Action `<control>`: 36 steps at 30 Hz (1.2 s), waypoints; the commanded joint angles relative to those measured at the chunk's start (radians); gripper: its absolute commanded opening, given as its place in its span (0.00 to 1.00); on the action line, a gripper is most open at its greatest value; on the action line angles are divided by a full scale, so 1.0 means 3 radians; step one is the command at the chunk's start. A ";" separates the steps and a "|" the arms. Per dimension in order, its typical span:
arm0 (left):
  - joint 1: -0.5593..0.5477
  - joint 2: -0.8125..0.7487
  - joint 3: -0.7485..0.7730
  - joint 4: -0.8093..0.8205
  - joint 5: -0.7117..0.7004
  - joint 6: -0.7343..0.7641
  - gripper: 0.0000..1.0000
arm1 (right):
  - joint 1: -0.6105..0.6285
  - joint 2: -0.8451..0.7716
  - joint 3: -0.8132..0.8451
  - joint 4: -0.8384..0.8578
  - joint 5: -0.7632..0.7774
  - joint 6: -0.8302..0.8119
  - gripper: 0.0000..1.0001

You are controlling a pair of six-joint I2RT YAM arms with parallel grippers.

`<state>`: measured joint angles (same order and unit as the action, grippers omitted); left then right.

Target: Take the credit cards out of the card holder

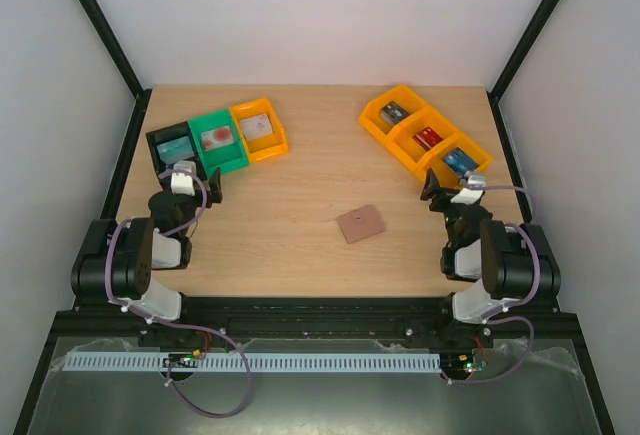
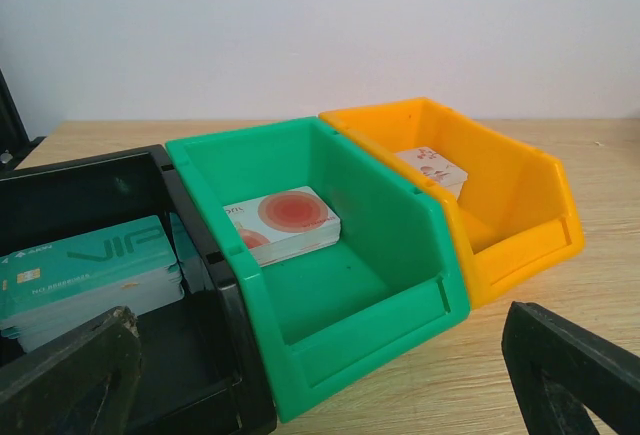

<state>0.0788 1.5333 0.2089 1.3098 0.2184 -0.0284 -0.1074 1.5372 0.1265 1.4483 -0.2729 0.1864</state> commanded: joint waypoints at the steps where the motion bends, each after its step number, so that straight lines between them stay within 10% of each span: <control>1: -0.0012 0.0014 0.0035 0.0062 0.0022 0.0031 0.99 | -0.0009 -0.0180 -0.0073 0.0112 0.0100 -0.0022 0.99; 7: -0.0012 0.0007 0.0031 0.0073 0.0031 0.0029 1.00 | -0.0013 -0.1320 0.0410 -0.1522 0.0408 0.0221 0.99; 14: 0.0141 -0.0312 0.0093 -0.0298 0.0415 -0.0029 0.99 | -0.0006 -0.1892 0.1098 -0.2386 -0.0419 0.1019 0.99; 23: 0.0705 -0.1174 0.1110 -0.2036 0.1121 0.0035 1.00 | 0.1153 -0.1549 0.1792 -0.4517 -0.0379 0.0609 0.85; 27: 0.0814 -0.1148 0.1984 -0.3640 0.1136 0.0403 1.00 | 0.1238 -0.1306 0.1891 -0.5227 -0.0137 0.0555 0.82; 36: 0.0671 -0.1380 0.2451 -0.5110 0.1373 0.1031 1.00 | 0.1227 -0.0303 0.2204 -0.5805 -0.0446 0.0355 0.85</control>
<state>0.3088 1.1347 0.8974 0.0731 0.5526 0.1692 0.2615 1.3167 0.7078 -0.1547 -0.3424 0.3325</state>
